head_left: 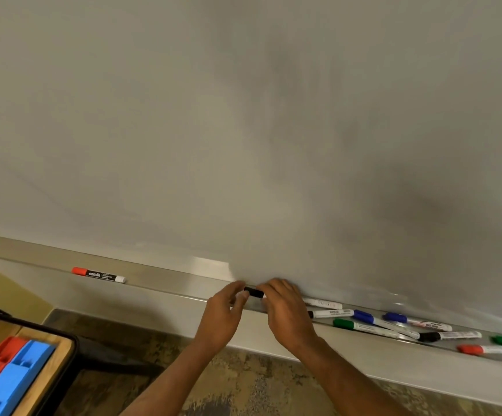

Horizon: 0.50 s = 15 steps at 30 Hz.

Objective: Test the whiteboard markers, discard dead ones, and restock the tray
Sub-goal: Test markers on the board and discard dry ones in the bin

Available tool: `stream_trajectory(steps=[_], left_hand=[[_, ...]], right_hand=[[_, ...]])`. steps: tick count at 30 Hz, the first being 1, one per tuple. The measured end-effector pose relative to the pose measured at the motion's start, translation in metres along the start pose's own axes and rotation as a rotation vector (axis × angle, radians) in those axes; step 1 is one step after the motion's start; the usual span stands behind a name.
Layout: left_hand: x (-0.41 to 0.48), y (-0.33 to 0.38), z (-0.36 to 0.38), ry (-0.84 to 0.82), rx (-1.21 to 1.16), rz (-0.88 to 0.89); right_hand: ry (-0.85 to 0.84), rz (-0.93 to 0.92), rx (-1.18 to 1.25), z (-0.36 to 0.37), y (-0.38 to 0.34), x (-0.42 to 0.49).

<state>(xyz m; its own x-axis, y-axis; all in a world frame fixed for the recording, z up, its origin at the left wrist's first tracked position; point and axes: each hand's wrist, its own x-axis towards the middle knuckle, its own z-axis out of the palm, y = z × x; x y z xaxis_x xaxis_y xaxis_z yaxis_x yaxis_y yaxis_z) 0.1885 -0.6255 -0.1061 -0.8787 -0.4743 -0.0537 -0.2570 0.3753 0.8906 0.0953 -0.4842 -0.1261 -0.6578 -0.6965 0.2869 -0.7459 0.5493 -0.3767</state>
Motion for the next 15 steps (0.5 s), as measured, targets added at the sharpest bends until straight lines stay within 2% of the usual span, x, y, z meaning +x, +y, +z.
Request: stream_trajectory(steps=[3, 7, 11, 15], left_hand=[[0.001, 0.029, -0.006, 0.005, -0.272, -0.030], [0.000, 0.074, -0.021, 0.009, -0.539, -0.085], [-0.007, 0.117, -0.037, 0.004, -0.687, -0.085], [-0.021, 0.164, -0.050, -0.069, -0.774, -0.033]], right_hand=[[0.088, 0.030, 0.167, -0.017, -0.016, 0.007], [0.126, 0.097, 0.427, -0.052, -0.035, 0.023], [0.182, 0.108, 0.628, -0.100, -0.055, 0.032], [0.208, 0.125, 0.757, -0.152, -0.074, 0.030]])
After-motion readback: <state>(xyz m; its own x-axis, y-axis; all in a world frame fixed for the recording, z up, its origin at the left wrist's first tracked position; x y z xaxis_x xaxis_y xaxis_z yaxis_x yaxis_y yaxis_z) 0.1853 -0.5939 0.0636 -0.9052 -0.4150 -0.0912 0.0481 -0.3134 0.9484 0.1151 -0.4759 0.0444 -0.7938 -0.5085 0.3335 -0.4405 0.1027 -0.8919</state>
